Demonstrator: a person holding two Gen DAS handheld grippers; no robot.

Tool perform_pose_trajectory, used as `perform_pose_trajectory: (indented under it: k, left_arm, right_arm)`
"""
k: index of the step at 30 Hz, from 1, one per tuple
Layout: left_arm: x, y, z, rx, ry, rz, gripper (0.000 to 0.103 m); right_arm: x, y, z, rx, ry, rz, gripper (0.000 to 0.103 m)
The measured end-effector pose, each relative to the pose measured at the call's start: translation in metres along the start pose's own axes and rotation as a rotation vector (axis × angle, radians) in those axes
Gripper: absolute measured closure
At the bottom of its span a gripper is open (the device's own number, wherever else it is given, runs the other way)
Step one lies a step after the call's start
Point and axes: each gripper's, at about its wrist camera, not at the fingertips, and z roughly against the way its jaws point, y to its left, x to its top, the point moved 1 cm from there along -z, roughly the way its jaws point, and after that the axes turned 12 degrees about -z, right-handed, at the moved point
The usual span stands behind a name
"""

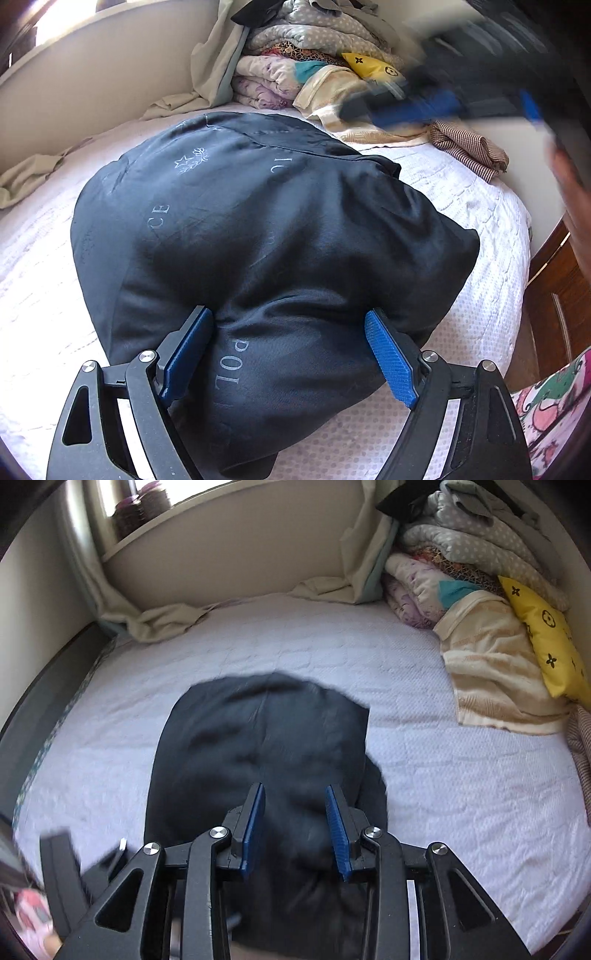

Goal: Fold large clothes

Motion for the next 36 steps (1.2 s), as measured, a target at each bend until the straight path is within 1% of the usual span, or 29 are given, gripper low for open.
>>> perform_pose_trajectory:
  k: [4, 7, 11, 13, 15, 19, 21, 23, 24, 27, 29, 30, 31, 32, 33, 34, 35, 36]
  left_arm:
    - [0.002, -0.002, -0.001, 0.000, 0.001, -0.001, 0.017]
    - [0.000, -0.006, -0.002, 0.005, 0.003, -0.014, 0.017]
    - [-0.001, -0.010, -0.004, 0.002, 0.006, -0.028, 0.017]
    - [-0.001, -0.012, -0.004, -0.010, 0.008, -0.027, 0.017]
    - [-0.001, -0.011, -0.004, -0.017, 0.010, -0.025, 0.017]
    - [0.000, -0.008, -0.005, -0.037, 0.012, -0.006, 0.017]
    - [0.000, -0.007, -0.006, -0.047, 0.012, 0.003, 0.017]
    - [0.000, -0.007, -0.006, -0.047, 0.013, -0.001, 0.017]
    - [0.000, -0.008, -0.007, -0.041, 0.014, -0.009, 0.017]
    - [-0.001, -0.009, -0.006, -0.026, 0.013, -0.030, 0.016]
    - [-0.002, -0.009, -0.005, -0.023, 0.012, -0.033, 0.016]
    - [-0.002, -0.007, -0.003, -0.025, 0.011, -0.027, 0.016]
    - [-0.002, -0.006, -0.001, -0.026, 0.011, -0.022, 0.016]
    - [-0.001, -0.004, 0.000, -0.030, 0.011, -0.016, 0.016]
    - [-0.001, -0.003, 0.001, -0.034, 0.010, -0.011, 0.016]
    - [-0.001, -0.001, 0.002, -0.036, 0.010, -0.005, 0.016]
    - [0.000, 0.000, 0.002, -0.038, 0.010, 0.000, 0.015]
    - [0.000, 0.000, 0.002, -0.039, 0.010, 0.003, 0.015]
  right_arm:
    - [-0.048, -0.004, -0.007, -0.055, 0.068, 0.027, 0.073]
    - [-0.071, -0.022, -0.021, -0.081, 0.117, -0.021, 0.072]
    - [-0.076, -0.039, -0.043, -0.102, 0.151, -0.029, 0.072]
    - [-0.078, -0.050, -0.061, -0.096, 0.184, -0.062, 0.070]
    - [-0.082, -0.054, -0.073, -0.097, 0.197, -0.079, 0.069]
    - [-0.089, -0.047, -0.078, -0.142, 0.164, -0.030, 0.069]
    - [-0.093, -0.046, -0.080, -0.157, 0.153, -0.027, 0.069]
    - [-0.093, -0.046, -0.086, -0.163, 0.166, -0.024, 0.069]
    - [-0.091, -0.048, -0.088, -0.157, 0.179, -0.029, 0.069]
    - [-0.082, -0.057, -0.089, -0.113, 0.215, -0.095, 0.068]
    - [-0.077, -0.064, -0.081, -0.056, 0.216, -0.148, 0.065]
    - [-0.072, -0.069, -0.075, -0.026, 0.218, -0.187, 0.061]
    - [-0.069, -0.073, -0.069, 0.002, 0.219, -0.229, 0.055]
    - [-0.065, -0.079, -0.057, 0.056, 0.210, -0.290, 0.050]
    - [-0.064, -0.083, -0.048, 0.103, 0.199, -0.330, 0.038]
    - [-0.060, -0.089, -0.035, 0.182, 0.178, -0.387, 0.024]
    - [-0.058, -0.094, -0.028, 0.207, 0.165, -0.412, 0.018]
    - [-0.055, -0.098, -0.021, 0.208, 0.152, -0.435, 0.015]
